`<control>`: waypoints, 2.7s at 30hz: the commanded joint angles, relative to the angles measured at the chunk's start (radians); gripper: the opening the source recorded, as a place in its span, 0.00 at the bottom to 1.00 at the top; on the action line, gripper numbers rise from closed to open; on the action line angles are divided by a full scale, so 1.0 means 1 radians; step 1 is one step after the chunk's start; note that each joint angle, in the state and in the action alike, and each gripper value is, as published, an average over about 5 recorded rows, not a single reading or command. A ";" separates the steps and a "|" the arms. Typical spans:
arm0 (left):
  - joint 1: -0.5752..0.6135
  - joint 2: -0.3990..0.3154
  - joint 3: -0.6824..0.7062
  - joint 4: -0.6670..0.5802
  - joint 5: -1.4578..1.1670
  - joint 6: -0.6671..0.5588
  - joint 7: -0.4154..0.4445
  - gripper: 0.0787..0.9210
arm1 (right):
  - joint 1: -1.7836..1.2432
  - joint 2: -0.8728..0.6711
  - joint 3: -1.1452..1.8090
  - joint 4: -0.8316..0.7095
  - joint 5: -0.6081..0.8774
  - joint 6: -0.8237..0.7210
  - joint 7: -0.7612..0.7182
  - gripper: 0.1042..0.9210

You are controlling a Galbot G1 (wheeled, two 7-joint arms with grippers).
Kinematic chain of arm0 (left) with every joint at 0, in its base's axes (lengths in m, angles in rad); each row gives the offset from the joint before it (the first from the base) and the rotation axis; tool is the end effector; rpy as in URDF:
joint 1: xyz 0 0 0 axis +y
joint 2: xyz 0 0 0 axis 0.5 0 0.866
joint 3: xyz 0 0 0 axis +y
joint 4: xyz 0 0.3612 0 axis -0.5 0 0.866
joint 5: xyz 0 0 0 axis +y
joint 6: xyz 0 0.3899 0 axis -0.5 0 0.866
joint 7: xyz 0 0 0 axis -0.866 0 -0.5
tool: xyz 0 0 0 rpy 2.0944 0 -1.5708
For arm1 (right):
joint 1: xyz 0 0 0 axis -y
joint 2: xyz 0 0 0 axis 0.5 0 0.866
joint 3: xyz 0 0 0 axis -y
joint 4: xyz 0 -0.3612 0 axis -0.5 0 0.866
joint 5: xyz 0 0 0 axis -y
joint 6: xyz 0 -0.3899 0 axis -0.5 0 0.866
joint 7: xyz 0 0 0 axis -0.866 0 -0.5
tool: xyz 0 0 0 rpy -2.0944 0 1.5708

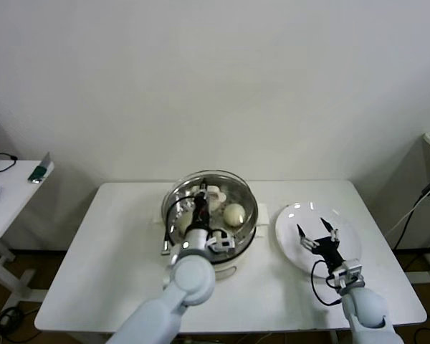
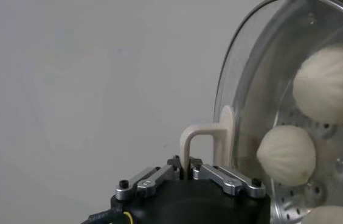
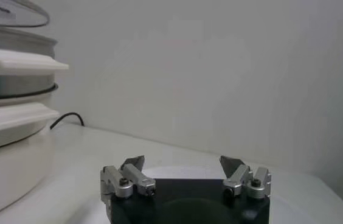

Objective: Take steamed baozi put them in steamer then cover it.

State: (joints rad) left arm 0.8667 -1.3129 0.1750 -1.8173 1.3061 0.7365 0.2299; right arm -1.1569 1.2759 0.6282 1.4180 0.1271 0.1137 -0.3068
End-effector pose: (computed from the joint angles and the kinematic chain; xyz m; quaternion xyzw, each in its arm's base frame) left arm 0.3422 -0.1673 -0.2621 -0.0194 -0.7415 -0.6707 0.0071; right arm 0.3382 -0.1607 -0.4303 0.0947 -0.9898 0.0760 0.0741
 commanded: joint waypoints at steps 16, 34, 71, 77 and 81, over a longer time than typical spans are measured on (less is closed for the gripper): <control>-0.012 -0.026 0.030 0.023 0.069 0.033 0.034 0.09 | 0.015 0.002 -0.002 -0.010 -0.005 0.000 -0.015 0.88; -0.001 -0.013 0.028 0.033 0.083 0.023 0.041 0.09 | 0.018 0.012 0.001 -0.014 -0.005 0.004 -0.021 0.88; 0.036 0.091 0.012 -0.142 -0.025 0.047 0.021 0.35 | -0.004 0.013 0.022 0.025 0.003 -0.103 -0.009 0.88; 0.124 0.170 -0.017 -0.279 -0.132 0.040 0.014 0.55 | -0.002 0.012 0.024 0.032 -0.018 -0.128 -0.010 0.88; 0.176 0.244 -0.028 -0.327 -0.283 0.020 -0.004 0.69 | 0.000 0.013 0.023 0.040 -0.020 -0.159 0.001 0.88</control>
State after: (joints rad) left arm 0.9358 -1.2114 0.1738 -1.9594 1.2630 0.7366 0.2450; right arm -1.1602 1.2875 0.6521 1.4416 0.1204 0.0248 -0.3215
